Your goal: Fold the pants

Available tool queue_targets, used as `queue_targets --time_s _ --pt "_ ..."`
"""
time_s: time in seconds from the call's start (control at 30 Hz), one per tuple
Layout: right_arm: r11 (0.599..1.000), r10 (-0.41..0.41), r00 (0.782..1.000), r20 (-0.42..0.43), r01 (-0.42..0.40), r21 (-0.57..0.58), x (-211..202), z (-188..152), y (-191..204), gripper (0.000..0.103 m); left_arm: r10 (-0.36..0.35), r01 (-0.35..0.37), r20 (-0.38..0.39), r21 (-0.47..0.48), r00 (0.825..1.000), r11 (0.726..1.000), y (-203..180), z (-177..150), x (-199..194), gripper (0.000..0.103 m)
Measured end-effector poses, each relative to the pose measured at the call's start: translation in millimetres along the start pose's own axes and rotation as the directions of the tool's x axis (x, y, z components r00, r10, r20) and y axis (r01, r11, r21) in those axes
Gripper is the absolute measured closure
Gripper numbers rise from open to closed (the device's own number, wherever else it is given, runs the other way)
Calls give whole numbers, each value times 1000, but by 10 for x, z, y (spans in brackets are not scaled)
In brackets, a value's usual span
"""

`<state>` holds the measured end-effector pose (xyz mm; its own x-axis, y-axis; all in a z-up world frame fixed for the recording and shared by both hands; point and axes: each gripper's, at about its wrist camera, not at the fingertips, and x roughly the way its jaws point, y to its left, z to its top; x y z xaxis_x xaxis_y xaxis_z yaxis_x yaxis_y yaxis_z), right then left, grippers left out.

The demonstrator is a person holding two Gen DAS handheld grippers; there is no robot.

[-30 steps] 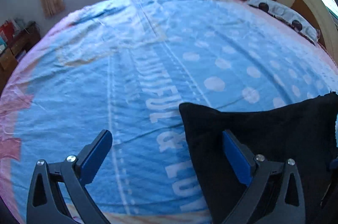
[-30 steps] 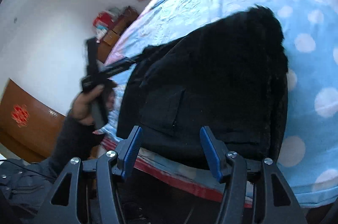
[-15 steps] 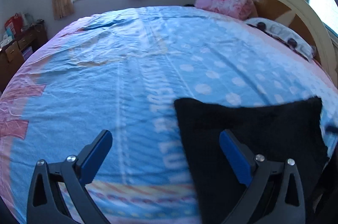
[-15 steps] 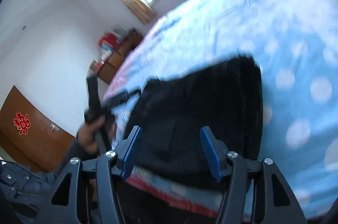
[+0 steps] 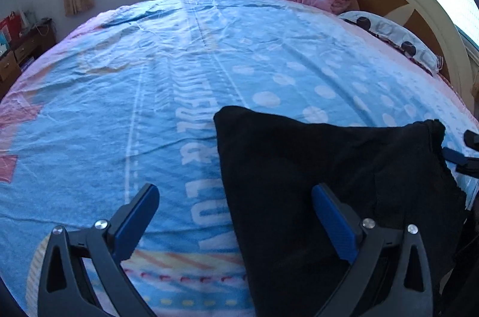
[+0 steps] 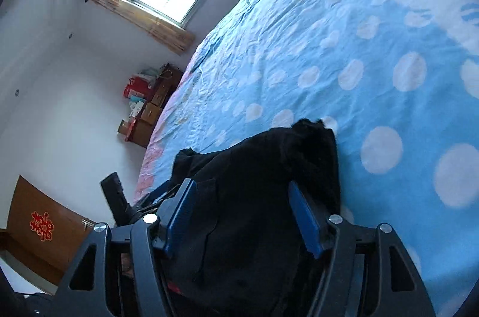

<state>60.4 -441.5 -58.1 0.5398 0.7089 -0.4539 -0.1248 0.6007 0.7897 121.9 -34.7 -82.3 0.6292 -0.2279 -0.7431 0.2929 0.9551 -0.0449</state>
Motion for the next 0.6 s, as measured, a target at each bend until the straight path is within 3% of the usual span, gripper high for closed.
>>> queue_targets --time_s 0.13,0.2,0.43,0.6 --pt "996 -81 996 48 83 -24 -259 -97 -10 38 -24 24 0 -2 1000 1000 -19 -66 -159 0" --pt "994 -114 993 38 114 -1 -336 -135 -125 29 -48 48 -10 -9 999 999 -23 -122 -197 0" --pt "988 -151 988 43 152 -25 -313 -157 -157 29 -90 89 -27 -60 996 994 -25 -226 -229 0" --pt "966 -237 971 39 239 -96 -235 -181 -65 29 -97 94 -47 -47 994 994 -93 -313 -168 0"
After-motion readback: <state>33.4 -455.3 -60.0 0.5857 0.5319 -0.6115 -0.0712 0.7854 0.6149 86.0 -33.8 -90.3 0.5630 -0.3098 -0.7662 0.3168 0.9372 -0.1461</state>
